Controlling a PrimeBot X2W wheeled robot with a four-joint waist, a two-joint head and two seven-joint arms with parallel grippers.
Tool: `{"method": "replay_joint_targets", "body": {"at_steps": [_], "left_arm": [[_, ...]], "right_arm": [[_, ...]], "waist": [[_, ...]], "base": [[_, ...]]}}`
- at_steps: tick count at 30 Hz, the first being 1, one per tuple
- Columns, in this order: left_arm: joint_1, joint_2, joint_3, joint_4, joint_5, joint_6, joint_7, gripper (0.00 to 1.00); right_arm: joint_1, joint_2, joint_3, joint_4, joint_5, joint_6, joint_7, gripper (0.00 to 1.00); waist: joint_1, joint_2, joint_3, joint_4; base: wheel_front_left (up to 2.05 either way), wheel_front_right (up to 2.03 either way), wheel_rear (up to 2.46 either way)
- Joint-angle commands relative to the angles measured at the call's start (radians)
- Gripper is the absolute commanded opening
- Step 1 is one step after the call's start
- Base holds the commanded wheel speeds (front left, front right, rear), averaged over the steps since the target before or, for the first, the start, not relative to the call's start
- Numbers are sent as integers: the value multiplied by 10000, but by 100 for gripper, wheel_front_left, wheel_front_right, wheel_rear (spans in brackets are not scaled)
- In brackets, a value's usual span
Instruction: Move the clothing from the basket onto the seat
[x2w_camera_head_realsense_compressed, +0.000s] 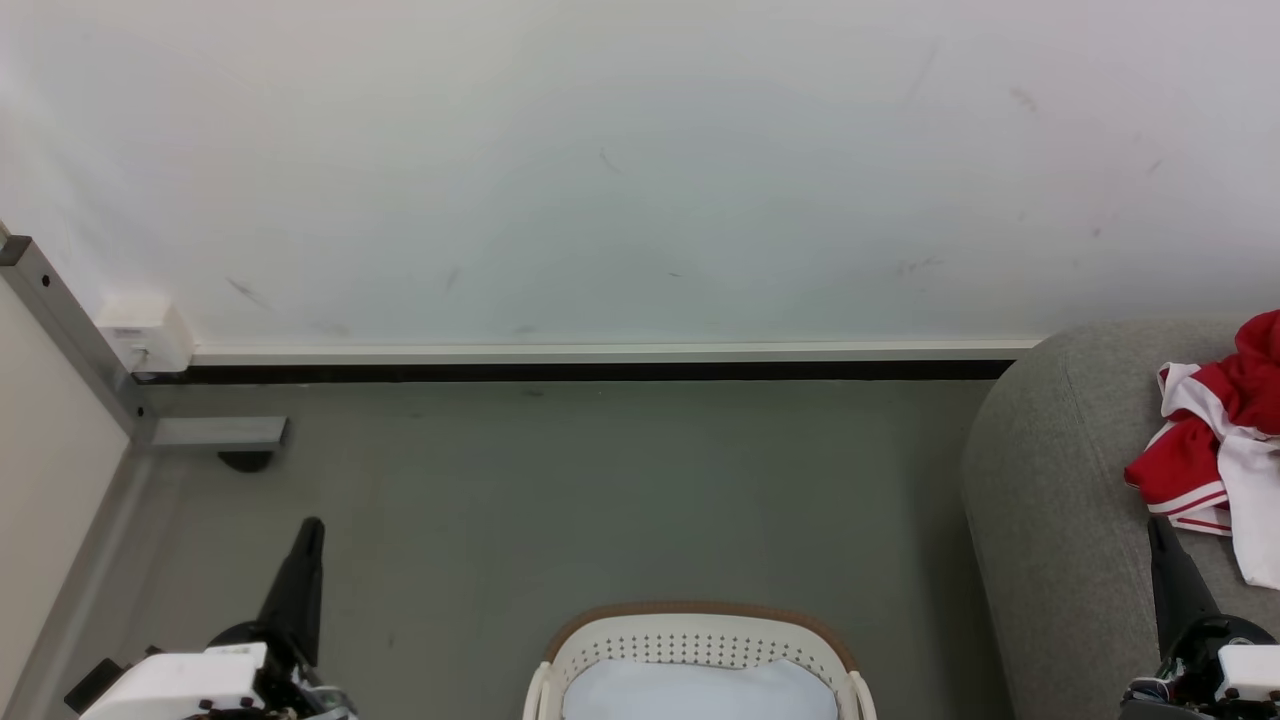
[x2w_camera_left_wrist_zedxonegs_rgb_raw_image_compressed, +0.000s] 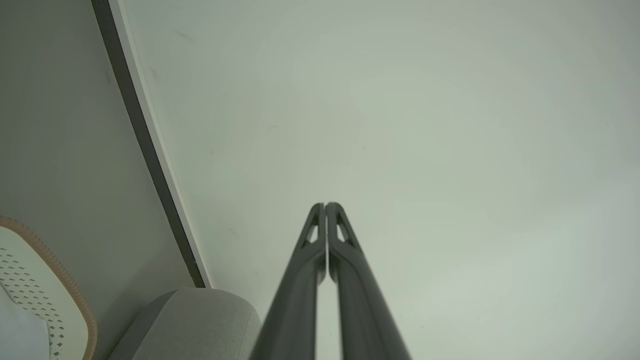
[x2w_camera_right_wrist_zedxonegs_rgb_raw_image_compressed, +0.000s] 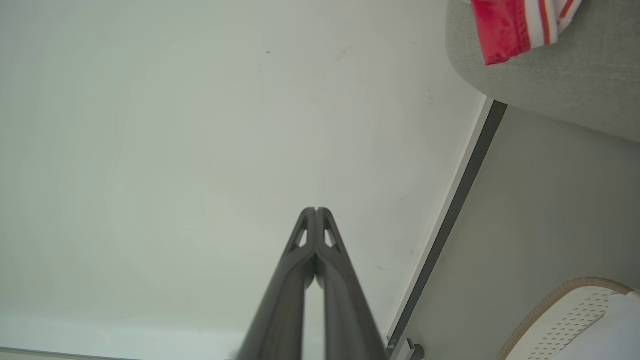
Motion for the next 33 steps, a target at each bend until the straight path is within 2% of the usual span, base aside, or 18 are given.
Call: {"method": "replay_joint_targets", "body": {"at_steps": [1,33], "left_arm": [[-70,66,25,-41,-127,1,28,0],[-65,66,23,-47,-130,2,27,0]], "right_arm": [[-118,-105,34,-48,91,-21,-55,0],[-153,-341,347,-172,351,-21,-325,0]], "waist": [[0,0,0,0],[0,0,4,1]], "base": [[0,0,0],[0,0,0]]}}
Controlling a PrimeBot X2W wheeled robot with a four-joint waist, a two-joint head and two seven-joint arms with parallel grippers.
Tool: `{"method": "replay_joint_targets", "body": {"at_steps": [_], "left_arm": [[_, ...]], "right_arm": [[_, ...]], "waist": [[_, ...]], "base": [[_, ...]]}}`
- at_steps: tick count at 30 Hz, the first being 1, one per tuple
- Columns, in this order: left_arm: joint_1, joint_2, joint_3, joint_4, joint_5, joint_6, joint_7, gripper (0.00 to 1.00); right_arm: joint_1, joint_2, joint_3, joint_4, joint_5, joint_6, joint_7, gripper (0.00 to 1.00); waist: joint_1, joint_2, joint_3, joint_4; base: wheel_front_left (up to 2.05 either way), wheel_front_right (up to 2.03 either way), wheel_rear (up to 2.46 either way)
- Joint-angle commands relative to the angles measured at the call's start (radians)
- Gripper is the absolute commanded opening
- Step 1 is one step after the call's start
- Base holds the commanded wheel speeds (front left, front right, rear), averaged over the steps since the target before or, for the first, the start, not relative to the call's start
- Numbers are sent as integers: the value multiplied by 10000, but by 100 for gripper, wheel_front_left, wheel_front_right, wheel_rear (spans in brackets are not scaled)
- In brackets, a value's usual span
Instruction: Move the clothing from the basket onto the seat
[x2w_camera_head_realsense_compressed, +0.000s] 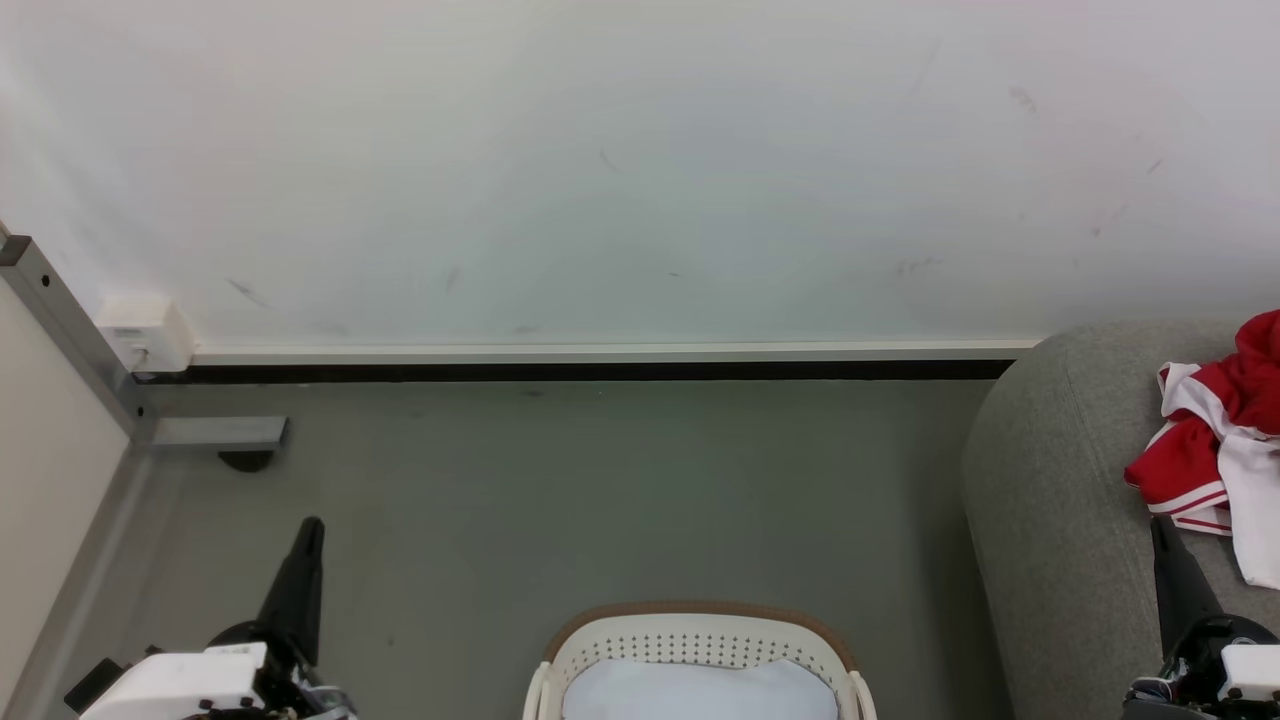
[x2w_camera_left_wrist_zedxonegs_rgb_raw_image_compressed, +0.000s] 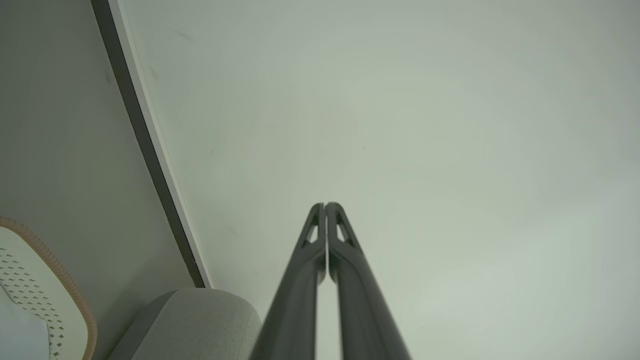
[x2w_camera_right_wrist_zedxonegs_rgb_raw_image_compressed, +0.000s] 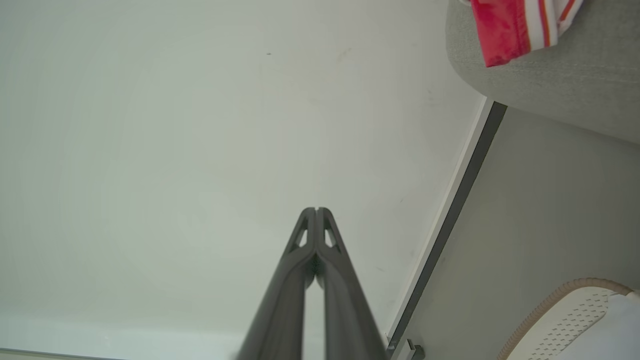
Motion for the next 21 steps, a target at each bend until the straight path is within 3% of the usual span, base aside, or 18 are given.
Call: {"method": "replay_joint_targets", "body": {"at_steps": [1,21], "left_arm": [[-65,66,23,-37,-130,0,27,0],[-63,67,21,-40,-131,1,25,0]], "right_arm": [[-135,-61,23,-40,59,-21,-36,0],[-151,-184,141,-91,177,-21,-157,0]], "waist": [[0,0,0,0],[0,0,2,0]], "base": [[0,0,0],[0,0,0]]}}
